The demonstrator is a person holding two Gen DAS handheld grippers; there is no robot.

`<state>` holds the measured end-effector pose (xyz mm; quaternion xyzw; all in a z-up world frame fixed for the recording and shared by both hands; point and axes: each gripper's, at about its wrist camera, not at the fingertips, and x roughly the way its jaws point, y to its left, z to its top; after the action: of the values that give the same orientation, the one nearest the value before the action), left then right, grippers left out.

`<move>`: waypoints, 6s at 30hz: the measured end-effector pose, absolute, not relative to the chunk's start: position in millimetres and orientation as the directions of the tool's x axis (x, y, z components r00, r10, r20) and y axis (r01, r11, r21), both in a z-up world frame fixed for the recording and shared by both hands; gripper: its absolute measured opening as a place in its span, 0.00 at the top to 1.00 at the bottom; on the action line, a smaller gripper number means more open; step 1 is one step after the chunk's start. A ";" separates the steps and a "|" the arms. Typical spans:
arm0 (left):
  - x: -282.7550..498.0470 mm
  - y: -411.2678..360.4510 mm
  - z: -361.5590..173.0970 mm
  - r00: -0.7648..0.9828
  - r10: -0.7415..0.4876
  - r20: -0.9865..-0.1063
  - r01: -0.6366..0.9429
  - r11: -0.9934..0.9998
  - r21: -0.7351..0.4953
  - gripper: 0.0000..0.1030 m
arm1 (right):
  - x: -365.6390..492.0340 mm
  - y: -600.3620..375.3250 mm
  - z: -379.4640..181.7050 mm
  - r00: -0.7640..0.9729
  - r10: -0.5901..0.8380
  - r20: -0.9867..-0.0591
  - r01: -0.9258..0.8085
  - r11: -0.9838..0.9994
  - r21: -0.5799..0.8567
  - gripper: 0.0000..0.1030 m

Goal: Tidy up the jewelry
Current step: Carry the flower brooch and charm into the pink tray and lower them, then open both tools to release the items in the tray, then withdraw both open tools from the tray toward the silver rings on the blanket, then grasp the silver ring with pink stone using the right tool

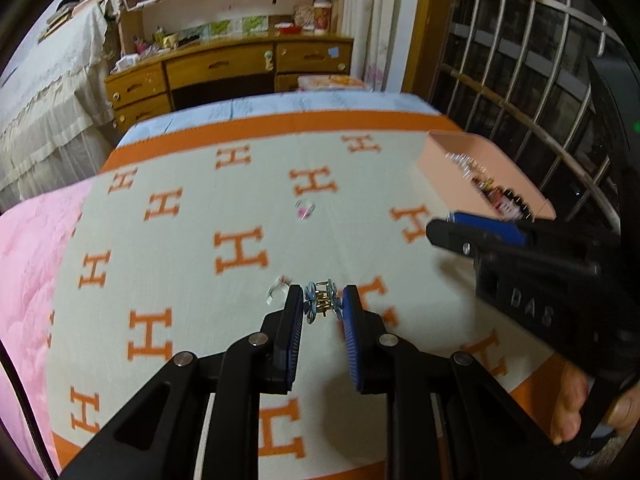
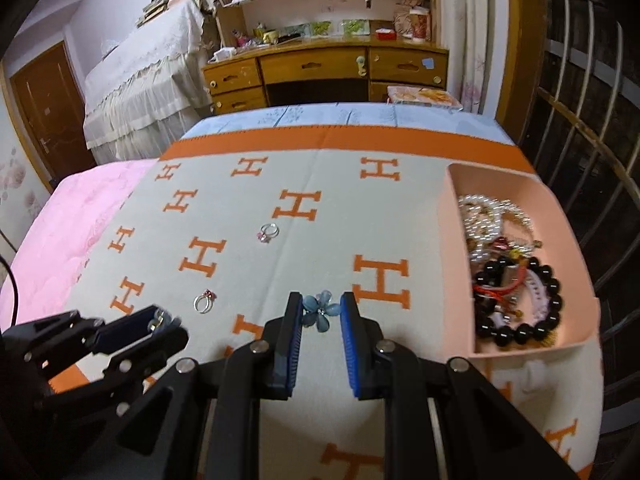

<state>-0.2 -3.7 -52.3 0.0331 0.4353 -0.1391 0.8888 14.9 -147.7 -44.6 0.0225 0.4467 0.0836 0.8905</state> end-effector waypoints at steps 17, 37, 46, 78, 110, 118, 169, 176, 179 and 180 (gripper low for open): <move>50.7 -54.9 1.2 0.597 -0.356 -0.719 0.400 0.909 -0.118 0.83 | 8.2 -195.0 -14.1 0.591 -0.077 -0.803 0.117 0.993 -0.009 0.81; 75.3 -114.5 7.3 0.533 -0.433 -0.727 0.471 0.866 -0.170 0.83 | 14.5 -230.1 -14.6 0.586 -0.121 -0.801 0.219 0.976 0.013 0.81; 85.6 -160.7 1.1 0.514 -0.405 -0.756 0.482 0.866 -0.137 0.83 | 10.0 -262.5 -23.1 0.605 -0.086 -0.792 0.216 0.975 0.059 0.81; 134.1 -211.7 -49.2 0.308 -0.514 -0.801 0.494 0.806 -0.327 0.82 | 17.5 -315.8 -48.4 0.577 0.018 -0.817 0.200 0.966 0.162 0.81; 74.9 -76.6 -3.7 0.583 -0.346 -0.736 0.315 0.930 -0.188 0.21 | 5.8 -243.9 -27.3 0.618 0.070 -0.783 0.113 0.978 0.176 0.77; 58.9 -38.0 6.9 0.640 -0.301 -0.707 0.273 0.949 -0.158 0.21 | 5.7 -195.8 -22.4 0.607 0.095 -0.789 0.027 0.990 0.140 0.77; 61.7 121.1 -83.0 0.566 -0.011 -0.824 -0.085 0.994 -0.071 0.21 | 97.3 -83.0 -57.7 0.431 0.238 -0.871 -0.254 0.958 0.136 0.77; 63.3 134.8 -95.1 0.539 -0.029 -0.842 -0.107 0.989 -0.102 0.21 | 113.2 -64.6 -73.0 0.406 0.241 -0.882 -0.305 0.945 0.118 0.77; 64.0 139.3 -95.5 0.538 -0.019 -0.843 -0.114 0.989 -0.095 0.21 | 113.4 -55.6 -80.9 0.360 0.264 -0.895 -0.337 0.931 0.139 0.77; 64.9 141.2 -95.5 0.538 -0.014 -0.843 -0.115 0.989 -0.090 0.21 | 111.2 -53.7 -81.3 0.352 0.273 -0.895 -0.346 0.927 0.147 0.77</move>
<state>64.9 141.2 -95.5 -0.0673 0.4795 0.0288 0.8745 111.2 -53.7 -81.3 -0.0340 0.5372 0.1885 0.8214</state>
